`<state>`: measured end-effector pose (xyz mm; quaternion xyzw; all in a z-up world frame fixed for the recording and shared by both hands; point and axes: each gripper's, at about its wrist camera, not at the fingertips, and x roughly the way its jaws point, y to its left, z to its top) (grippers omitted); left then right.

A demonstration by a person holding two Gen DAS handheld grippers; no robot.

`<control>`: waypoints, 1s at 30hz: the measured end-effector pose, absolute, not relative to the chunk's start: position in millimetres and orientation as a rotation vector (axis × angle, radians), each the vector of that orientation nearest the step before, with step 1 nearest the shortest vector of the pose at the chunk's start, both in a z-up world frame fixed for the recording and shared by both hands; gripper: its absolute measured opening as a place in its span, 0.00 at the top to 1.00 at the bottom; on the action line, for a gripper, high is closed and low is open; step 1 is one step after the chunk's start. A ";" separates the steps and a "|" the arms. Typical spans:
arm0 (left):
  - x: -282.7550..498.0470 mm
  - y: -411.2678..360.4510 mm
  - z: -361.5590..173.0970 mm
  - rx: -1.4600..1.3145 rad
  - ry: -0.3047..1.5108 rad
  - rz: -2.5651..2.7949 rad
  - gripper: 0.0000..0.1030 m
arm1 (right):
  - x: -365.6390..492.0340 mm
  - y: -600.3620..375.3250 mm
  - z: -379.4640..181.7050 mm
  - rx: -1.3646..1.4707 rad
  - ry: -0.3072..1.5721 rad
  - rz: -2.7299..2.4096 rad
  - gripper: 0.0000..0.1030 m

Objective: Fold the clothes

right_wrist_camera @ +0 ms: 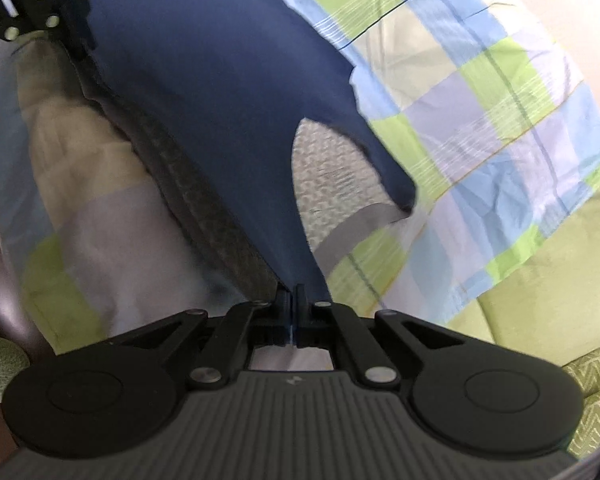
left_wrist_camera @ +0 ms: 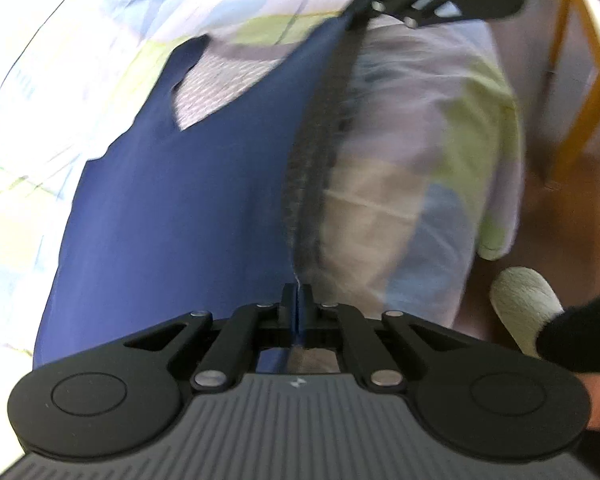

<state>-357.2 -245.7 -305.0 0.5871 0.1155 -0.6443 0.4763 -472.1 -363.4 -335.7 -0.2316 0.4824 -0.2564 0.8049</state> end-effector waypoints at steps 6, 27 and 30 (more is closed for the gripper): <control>-363.1 -240.0 -321.1 1.470 0.301 -1.698 1.00 | -487.6 -352.4 -346.7 -0.516 1.076 -0.527 1.00; -349.7 -301.8 -315.1 1.514 0.359 -1.743 0.85 | -470.3 -410.6 -343.6 -0.060 1.292 -0.582 0.62; -347.6 -303.9 -306.0 1.472 0.291 -1.882 0.77 | -492.9 -408.8 -337.3 0.012 1.332 -0.648 0.62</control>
